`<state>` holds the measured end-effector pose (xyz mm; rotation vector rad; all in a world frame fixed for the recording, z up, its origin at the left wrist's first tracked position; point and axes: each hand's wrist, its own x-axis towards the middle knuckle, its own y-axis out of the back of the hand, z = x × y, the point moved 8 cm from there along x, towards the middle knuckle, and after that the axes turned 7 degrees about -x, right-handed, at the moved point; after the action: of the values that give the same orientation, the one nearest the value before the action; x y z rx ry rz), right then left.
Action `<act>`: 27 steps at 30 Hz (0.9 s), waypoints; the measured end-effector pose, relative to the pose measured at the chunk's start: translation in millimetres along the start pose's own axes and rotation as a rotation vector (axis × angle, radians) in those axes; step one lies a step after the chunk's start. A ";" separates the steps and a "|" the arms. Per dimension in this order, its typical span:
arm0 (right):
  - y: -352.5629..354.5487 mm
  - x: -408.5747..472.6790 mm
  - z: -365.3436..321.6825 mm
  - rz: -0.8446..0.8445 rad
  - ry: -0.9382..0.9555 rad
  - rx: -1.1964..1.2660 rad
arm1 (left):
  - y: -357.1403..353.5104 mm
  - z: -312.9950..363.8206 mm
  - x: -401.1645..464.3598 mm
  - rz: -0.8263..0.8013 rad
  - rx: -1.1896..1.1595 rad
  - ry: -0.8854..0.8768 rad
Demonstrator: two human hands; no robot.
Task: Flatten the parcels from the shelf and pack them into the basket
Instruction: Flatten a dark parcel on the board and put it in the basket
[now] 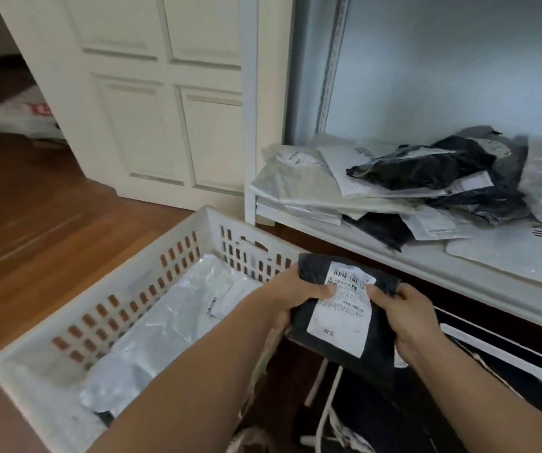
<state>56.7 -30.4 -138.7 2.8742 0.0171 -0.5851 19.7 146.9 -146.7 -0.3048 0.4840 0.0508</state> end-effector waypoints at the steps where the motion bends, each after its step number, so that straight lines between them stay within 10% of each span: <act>1: -20.4 2.5 -7.7 -0.031 0.024 -0.011 | 17.8 6.5 -2.0 0.028 -0.013 -0.016; 9: -163.7 23.6 -22.5 -0.269 0.312 -0.453 | 184.4 -3.5 -15.3 0.479 -0.214 -0.056; 16: -235.4 30.0 22.4 -0.470 0.663 -1.392 | 283.3 -128.5 -14.0 0.933 -0.361 0.287; 27: -262.3 48.6 48.7 -0.345 0.866 -1.685 | 238.6 -227.9 6.8 0.765 -0.348 0.619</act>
<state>68.9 214.8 -253.9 1.2216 0.7221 0.5188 -105.5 305.8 -407.5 -0.4626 1.1937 0.8096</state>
